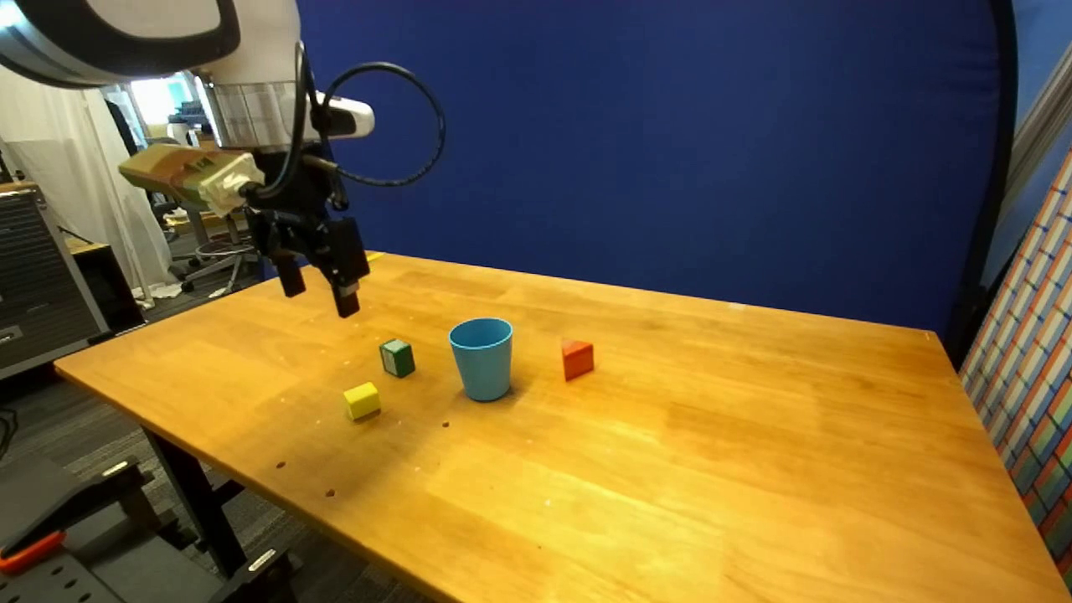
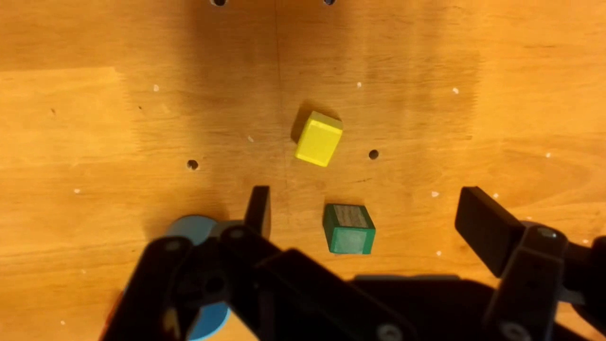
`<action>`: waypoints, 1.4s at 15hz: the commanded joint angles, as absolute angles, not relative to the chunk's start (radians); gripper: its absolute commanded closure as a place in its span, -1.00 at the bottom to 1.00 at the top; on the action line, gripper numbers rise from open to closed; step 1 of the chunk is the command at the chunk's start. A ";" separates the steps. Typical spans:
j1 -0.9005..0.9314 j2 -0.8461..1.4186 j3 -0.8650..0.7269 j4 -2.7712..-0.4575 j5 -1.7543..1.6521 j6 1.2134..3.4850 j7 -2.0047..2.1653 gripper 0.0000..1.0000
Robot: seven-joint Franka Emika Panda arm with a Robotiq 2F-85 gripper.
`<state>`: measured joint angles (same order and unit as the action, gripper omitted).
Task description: Put the yellow block in the cup
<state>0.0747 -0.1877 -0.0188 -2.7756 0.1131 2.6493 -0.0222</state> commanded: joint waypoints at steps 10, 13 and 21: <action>-0.035 0.194 0.077 -2.774 0.351 3.012 -0.147 -1.00; -0.067 0.247 0.165 -2.773 0.523 3.086 -0.254 -1.00; -0.206 0.318 0.417 -2.770 0.701 3.293 -0.406 -0.45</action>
<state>-0.1548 0.2862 0.3495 -2.7696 0.6667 3.2012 -0.3476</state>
